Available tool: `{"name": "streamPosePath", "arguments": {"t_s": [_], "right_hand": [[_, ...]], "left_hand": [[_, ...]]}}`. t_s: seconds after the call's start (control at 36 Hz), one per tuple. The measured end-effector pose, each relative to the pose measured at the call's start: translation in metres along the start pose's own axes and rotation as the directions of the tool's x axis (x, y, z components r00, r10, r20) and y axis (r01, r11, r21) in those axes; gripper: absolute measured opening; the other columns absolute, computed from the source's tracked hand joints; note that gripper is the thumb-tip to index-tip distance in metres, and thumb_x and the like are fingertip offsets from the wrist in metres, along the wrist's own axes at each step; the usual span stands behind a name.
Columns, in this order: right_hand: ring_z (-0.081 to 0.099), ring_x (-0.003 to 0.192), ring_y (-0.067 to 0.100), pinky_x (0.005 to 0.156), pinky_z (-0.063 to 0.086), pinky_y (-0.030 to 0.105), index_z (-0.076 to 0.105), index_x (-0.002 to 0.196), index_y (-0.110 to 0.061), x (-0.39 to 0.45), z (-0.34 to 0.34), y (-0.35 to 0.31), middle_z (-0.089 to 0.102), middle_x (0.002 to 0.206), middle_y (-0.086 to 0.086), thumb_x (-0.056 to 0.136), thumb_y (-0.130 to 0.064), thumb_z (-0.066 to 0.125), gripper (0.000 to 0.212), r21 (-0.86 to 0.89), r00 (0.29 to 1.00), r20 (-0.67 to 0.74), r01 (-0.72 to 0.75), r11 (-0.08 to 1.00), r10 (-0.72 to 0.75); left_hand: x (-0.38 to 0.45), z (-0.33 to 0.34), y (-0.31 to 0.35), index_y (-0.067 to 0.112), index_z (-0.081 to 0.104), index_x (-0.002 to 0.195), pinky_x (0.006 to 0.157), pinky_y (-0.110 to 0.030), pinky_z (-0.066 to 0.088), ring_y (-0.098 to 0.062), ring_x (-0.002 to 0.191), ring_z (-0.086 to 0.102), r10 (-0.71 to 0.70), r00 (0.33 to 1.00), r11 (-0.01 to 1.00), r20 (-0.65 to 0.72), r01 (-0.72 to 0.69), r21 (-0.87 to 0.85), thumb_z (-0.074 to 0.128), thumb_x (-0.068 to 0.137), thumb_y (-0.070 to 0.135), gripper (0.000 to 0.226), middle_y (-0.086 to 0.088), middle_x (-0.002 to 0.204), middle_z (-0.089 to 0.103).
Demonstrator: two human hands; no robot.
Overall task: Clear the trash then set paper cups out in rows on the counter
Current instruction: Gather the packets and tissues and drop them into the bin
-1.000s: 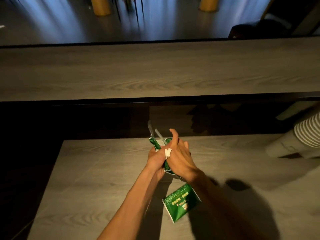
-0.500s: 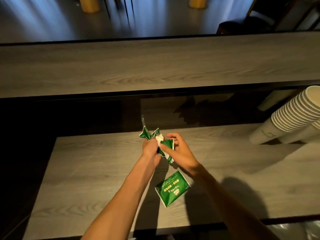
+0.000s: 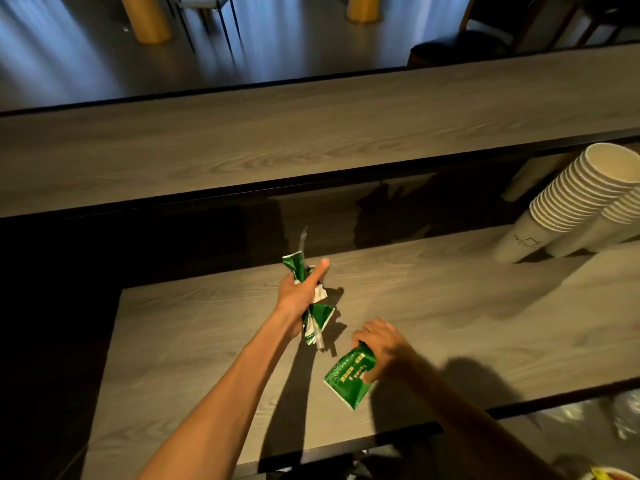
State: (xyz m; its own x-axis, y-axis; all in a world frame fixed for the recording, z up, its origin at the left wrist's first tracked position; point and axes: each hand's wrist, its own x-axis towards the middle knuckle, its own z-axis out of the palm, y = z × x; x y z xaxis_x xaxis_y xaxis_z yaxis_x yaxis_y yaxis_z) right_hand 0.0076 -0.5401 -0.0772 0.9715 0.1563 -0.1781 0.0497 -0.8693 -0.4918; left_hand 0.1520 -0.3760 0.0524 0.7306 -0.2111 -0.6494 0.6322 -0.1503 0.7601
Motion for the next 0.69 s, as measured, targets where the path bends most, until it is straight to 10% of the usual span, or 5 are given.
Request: {"name": "streamPosePath", "arguments": {"t_s": [0.14, 0.19, 0.33, 0.53, 0.69], "right_hand": [[0.059, 0.112, 0.028, 0.096, 0.044, 0.033, 0.069, 0.115, -0.016, -0.002, -0.017, -0.022, 0.063, 0.115, 0.011, 0.079, -0.041, 0.075, 0.045, 0.242, 0.915, 0.09, -0.404, 0.882, 0.394], [0.064, 0.089, 0.019, 0.077, 0.051, 0.029, 0.072, 0.099, -0.015, -0.006, -0.026, -0.036, 0.068, 0.097, 0.01, 0.083, -0.029, 0.078, 0.022, 0.57, 0.812, 0.063, -0.507, 0.647, 0.581], [0.066, 0.064, 0.018, 0.051, 0.052, 0.024, 0.069, 0.094, -0.01, -0.023, -0.06, -0.08, 0.072, 0.08, 0.011, 0.085, -0.016, 0.076, 0.013, 0.975, 0.608, -0.018, -0.166, 0.149, 0.794], [0.066, 0.06, 0.015, 0.053, 0.054, 0.024, 0.07, 0.097, -0.01, -0.09, -0.085, -0.109, 0.073, 0.074, 0.002, 0.089, -0.007, 0.071, 0.008, 0.98, 0.455, -0.196, 0.11, 0.164, 0.869], [0.071, 0.076, 0.002, 0.07, 0.053, 0.017, 0.07, 0.104, -0.004, -0.168, -0.07, -0.104, 0.075, 0.084, -0.008, 0.092, -0.002, 0.066, 0.013, 0.969, 0.246, -0.246, 0.037, 0.245, 0.938]], "left_hand": [[0.001, -0.022, -0.016, 0.011, 0.062, 0.128, 0.09, -0.043, 0.059, -0.029, 0.104, 0.071, -0.037, 0.999, 0.999, 0.019, 0.036, 0.034, 0.095, 0.056, 0.051, 0.088, -0.012, 0.115, 0.073], [0.002, -0.029, -0.021, 0.011, 0.065, 0.125, 0.093, -0.049, 0.059, -0.031, 0.099, 0.074, -0.025, 0.998, 0.999, 0.06, 0.023, 0.04, 0.095, 0.042, 0.063, 0.102, -0.012, 0.109, 0.076], [0.0, -0.022, -0.03, 0.017, 0.07, 0.115, 0.097, -0.049, 0.057, -0.03, 0.1, 0.074, 0.001, 0.981, 0.992, 0.192, -0.025, 0.123, 0.086, 0.031, 0.081, 0.107, -0.01, 0.106, 0.078], [-0.052, 0.059, -0.04, -0.002, 0.071, 0.111, 0.097, -0.052, 0.057, -0.037, 0.093, 0.075, -0.076, 0.9, 0.982, 0.429, -0.007, 0.188, 0.083, 0.08, 0.038, 0.052, -0.021, 0.098, 0.078], [-0.093, 0.132, -0.077, 0.001, 0.074, 0.109, 0.098, -0.052, 0.055, -0.038, 0.097, 0.075, -0.167, 0.774, 0.954, 0.611, -0.028, 0.297, 0.099, 0.051, 0.044, 0.076, -0.021, 0.104, 0.077]]}}
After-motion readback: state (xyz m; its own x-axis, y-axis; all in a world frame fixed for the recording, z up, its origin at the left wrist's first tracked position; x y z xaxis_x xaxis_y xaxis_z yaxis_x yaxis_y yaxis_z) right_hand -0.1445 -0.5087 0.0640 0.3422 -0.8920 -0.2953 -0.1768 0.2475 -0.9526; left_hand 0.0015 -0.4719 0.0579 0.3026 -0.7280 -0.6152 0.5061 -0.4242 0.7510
